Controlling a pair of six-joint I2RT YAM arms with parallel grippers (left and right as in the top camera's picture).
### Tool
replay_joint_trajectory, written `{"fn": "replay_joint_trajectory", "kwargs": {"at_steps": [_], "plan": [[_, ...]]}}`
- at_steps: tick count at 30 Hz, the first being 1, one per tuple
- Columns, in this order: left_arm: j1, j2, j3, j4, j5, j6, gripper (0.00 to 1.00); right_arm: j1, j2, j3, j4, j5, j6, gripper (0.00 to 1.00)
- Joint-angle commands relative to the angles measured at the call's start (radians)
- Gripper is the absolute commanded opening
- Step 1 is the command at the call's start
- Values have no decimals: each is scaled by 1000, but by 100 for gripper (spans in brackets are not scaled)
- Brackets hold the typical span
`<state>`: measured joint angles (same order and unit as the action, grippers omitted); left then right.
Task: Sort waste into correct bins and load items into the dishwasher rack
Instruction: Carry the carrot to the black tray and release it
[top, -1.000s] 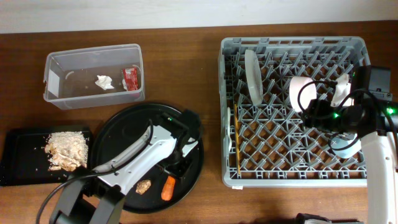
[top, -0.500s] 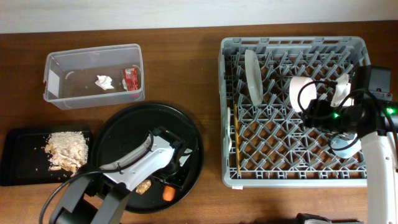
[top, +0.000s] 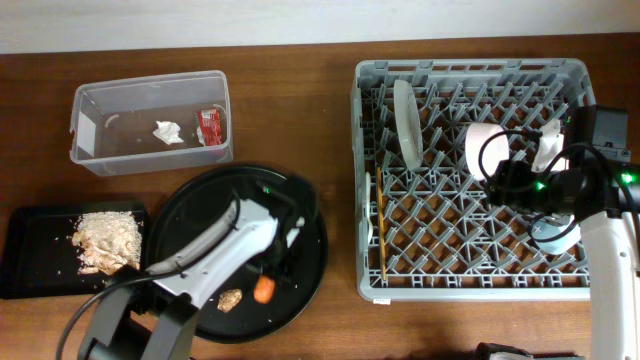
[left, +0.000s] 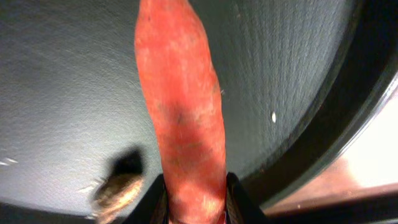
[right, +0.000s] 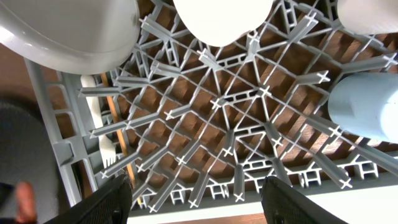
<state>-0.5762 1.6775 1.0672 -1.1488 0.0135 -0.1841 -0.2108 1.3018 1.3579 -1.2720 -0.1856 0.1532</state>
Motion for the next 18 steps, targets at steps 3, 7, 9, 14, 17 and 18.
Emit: {"fn": "replay_joint_trajectory", "kwargs": {"at_steps": [3,7,9,14,17,18], "plan": [[89,-2,277,-127,-177,-2,5,-5,3,0,-1,6,-8,70],[226,-34,376,-173,-224,-25,6,-5,3,0,-1,13,-7,70],[320,-58,376,-173,-224,-86,5,-5,3,0,-1,13,-7,70],[591,-112,376,-149,-223,-152,5,-5,3,0,0,13,-7,70],[759,-124,376,-113,-224,-171,6,-5,3,0,0,13,-7,70],[802,-124,375,-103,-224,-171,6,-5,3,0,0,13,-7,70]]}}
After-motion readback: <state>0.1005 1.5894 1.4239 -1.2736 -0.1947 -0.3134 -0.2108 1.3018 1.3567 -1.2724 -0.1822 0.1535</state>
